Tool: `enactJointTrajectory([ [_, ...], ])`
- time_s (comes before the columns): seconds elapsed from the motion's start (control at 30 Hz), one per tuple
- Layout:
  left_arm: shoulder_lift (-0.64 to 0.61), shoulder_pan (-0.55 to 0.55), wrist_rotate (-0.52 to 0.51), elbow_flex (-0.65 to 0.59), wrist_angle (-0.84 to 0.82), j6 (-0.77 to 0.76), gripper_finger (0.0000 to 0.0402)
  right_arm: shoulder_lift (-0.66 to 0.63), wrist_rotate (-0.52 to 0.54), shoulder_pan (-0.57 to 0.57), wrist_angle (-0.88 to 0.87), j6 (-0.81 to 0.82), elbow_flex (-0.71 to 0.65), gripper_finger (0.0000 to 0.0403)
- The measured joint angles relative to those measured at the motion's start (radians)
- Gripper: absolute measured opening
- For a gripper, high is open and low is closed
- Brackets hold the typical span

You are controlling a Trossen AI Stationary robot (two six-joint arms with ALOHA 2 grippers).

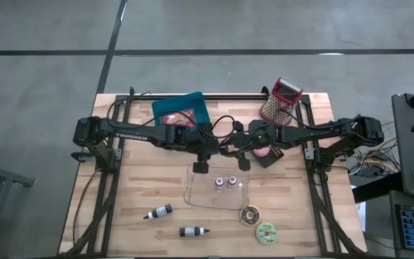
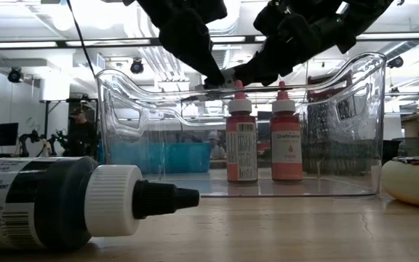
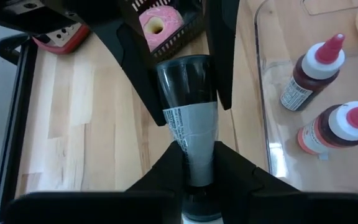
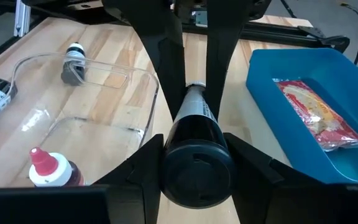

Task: Pick & Place Food Item
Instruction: Put the top black food coloring bottle into the transparent bin

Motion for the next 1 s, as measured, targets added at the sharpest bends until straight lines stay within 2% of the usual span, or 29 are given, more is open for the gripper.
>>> enactJointTrajectory([
  [0.33, -0.115, 0.000, -0.001, -0.008, 0.014, 0.041, 0.0142, 0.005, -0.008, 0.004, -0.002, 0.003, -0.004, 0.0132],
  [0.53, -0.206, 0.000, 0.000, -0.088, 0.088, 0.044, 0.0150, 0.000, 0.003, 0.003, 0.038, 0.004, -0.005, 0.0132],
  [0.7, -0.339, 0.000, 0.000, -0.228, 0.255, 0.052, 0.0151, 0.000, 0.020, 0.003, 0.126, 0.005, -0.018, 0.0132],
  [0.83, -0.487, 0.000, 0.001, -0.386, 0.448, 0.051, 0.0151, 0.000, 0.023, 0.003, 0.301, 0.016, -0.066, 0.0132],
  [1.0, -0.642, 0.000, 0.001, -0.609, 0.725, 0.047, 0.0151, 0.007, 0.023, 0.013, 0.702, 0.021, -0.184, 0.0131],
])
